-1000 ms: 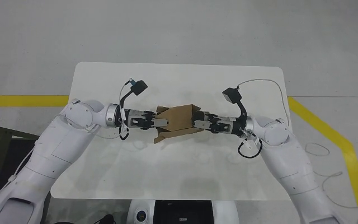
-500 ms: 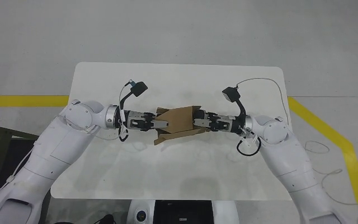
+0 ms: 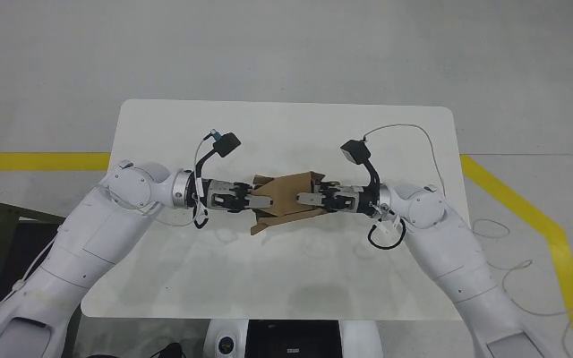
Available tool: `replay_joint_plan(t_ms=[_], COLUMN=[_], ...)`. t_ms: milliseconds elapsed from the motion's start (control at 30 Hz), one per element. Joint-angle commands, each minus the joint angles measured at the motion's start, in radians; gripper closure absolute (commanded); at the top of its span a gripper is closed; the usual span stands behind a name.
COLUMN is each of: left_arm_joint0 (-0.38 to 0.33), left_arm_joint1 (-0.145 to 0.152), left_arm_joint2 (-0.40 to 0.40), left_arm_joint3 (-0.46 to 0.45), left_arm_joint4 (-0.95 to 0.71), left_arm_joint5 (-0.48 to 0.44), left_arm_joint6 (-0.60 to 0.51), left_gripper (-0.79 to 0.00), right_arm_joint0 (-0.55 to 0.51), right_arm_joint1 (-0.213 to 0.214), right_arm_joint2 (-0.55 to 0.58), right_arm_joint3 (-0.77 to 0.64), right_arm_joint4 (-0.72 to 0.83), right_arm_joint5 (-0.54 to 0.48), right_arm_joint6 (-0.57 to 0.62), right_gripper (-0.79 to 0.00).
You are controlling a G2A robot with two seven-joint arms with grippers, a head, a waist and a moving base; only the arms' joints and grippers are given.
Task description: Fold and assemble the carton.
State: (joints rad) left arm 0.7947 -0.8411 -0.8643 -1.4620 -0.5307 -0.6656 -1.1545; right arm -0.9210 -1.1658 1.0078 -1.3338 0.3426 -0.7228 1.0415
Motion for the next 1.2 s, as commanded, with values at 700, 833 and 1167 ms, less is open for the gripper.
replay_joint_plan(t_ms=[700, 833, 1167], left_arm_joint0=[-0.012, -0.017, -0.025], left_arm_joint1=[0.021, 0.025, 0.029], left_arm_joint2=[0.021, 0.024, 0.01], left_arm_joint3=[-0.003, 0.001, 0.021], left_arm_joint4=[0.01, 0.008, -0.065], left_arm_joint5=[-0.003, -0.007, -0.003], left_arm_joint6=[0.003, 0.006, 0.003], left_gripper=[-0.095, -0.277, -0.785], right_arm_joint0=[0.053, 0.058, 0.063], right_arm_joint1=[0.0, 0.002, 0.006], right_arm_joint2=[-0.065, -0.075, -0.089], right_arm_joint3=[0.034, 0.04, 0.055], right_arm_joint4=[0.083, 0.085, 0.074], right_arm_joint5=[0.005, 0.003, -0.018], right_arm_joint6=[0.061, 0.059, 0.037], right_gripper=[-0.028, 0.0, 0.0])
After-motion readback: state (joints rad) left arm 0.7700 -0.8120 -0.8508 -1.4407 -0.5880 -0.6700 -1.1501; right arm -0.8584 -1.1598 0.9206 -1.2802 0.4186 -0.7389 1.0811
